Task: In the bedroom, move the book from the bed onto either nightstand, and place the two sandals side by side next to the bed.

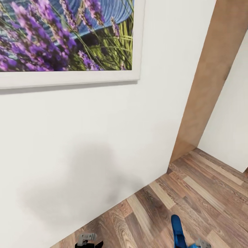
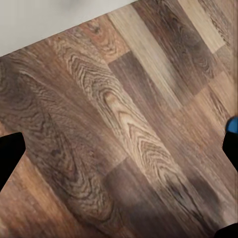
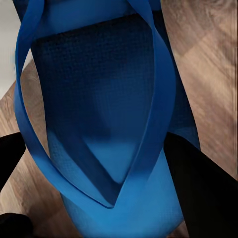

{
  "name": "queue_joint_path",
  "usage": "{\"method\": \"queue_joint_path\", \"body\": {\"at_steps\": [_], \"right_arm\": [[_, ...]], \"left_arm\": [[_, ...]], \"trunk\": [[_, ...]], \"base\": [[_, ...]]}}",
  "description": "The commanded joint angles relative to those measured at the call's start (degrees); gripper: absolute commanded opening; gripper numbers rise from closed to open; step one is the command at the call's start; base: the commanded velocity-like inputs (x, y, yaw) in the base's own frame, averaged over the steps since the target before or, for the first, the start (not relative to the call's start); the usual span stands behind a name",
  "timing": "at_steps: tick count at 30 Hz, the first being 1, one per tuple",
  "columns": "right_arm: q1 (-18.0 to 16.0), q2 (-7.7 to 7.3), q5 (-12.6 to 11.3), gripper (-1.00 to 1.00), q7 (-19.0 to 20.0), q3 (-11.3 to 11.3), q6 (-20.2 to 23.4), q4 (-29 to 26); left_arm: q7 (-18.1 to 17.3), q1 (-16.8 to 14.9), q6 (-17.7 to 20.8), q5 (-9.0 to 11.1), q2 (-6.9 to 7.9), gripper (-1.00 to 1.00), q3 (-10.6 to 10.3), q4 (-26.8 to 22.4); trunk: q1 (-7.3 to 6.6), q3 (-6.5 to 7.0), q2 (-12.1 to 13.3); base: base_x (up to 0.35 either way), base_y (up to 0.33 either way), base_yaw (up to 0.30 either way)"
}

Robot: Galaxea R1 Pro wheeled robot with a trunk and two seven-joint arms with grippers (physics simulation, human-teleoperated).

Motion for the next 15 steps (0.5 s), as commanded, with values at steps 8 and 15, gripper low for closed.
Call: {"method": "queue_joint_path", "body": {"at_steps": [8, 15], "right_arm": [[0.0, 0.01, 0.6, -1.0, 0.2, -0.5, 0.3, -0.1], [0.0, 0.0, 0.6, -1.0, 0.1, -0.5, 0.3, 0.0]], "left_arm": [[-0.3, 0.0, 0.1, 0.5, -0.01, 1.0, 0.1, 0.0], [-0.3, 0.0, 0.1, 0.5, -0.01, 1.0, 0.1, 0.0]], "trunk": [[-0.01, -0.05, 0.0], [-0.01, -0.05, 0.0]], "base": [[0.001, 0.0, -0.28], [0.0, 0.0, -0.28]]}}
